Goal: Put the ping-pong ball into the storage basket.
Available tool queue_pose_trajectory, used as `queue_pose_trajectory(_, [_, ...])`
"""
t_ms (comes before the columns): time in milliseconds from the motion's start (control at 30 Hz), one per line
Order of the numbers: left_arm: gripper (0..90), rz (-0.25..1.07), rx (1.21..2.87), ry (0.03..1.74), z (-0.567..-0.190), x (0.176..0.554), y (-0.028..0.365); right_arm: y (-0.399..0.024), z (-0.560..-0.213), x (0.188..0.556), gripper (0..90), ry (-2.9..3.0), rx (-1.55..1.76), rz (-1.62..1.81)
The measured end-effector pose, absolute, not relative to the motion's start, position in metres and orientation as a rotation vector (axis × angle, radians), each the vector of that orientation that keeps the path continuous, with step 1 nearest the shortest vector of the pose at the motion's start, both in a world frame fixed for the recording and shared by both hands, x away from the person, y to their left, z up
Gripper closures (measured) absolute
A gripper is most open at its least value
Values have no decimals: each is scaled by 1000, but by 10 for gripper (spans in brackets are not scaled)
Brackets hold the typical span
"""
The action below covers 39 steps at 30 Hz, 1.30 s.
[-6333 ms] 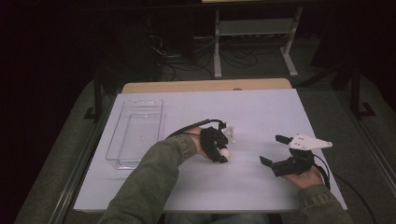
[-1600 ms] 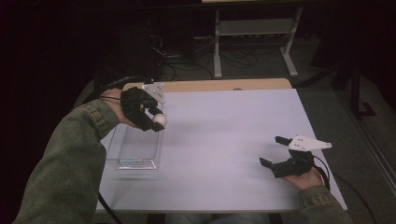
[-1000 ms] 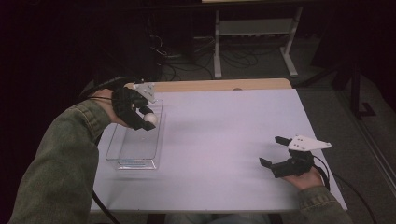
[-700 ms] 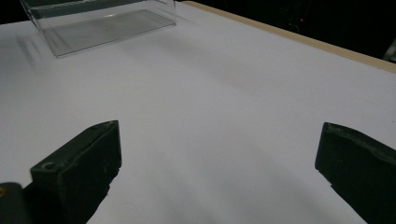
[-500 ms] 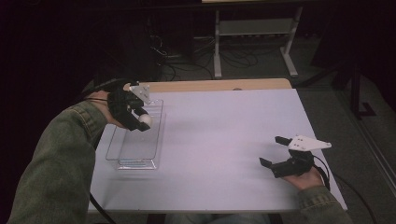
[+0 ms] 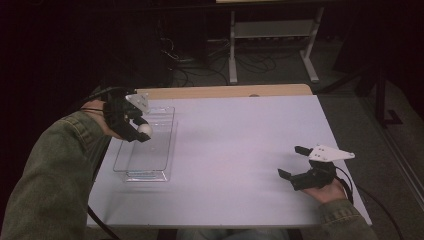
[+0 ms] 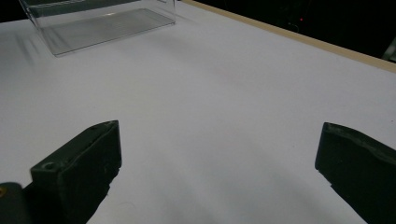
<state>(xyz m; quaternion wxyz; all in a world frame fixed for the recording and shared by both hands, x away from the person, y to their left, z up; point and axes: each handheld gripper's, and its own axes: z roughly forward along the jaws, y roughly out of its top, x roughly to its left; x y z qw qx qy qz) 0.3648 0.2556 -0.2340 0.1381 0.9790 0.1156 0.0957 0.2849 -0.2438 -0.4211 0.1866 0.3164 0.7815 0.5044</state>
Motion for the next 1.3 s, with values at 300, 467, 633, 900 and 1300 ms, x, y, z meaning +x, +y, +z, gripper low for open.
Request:
queue_pose_trajectory(300, [507, 293, 2838, 316, -238, 363, 256, -244, -421, 285, 0, 2195, 892, 1422])
queue_pose_trajectory(467, [507, 283, 2859, 285, -245, 362, 251, -244, -420, 285, 0, 2194, 893, 1422])
queue_pose_trajectory(633, [507, 280, 2856, 279, -254, 361, 250, -245, -420, 284, 0, 2190, 893, 1422])
queue_pose_trajectory(900, [507, 240, 2857, 273, -270, 364, 246, -245, -420, 285, 0, 2189, 892, 1422])
queue_pose_trajectory(1300, [507, 223, 2880, 224, -281, 365, 236, -246, -420, 284, 0, 2188, 889, 1426])
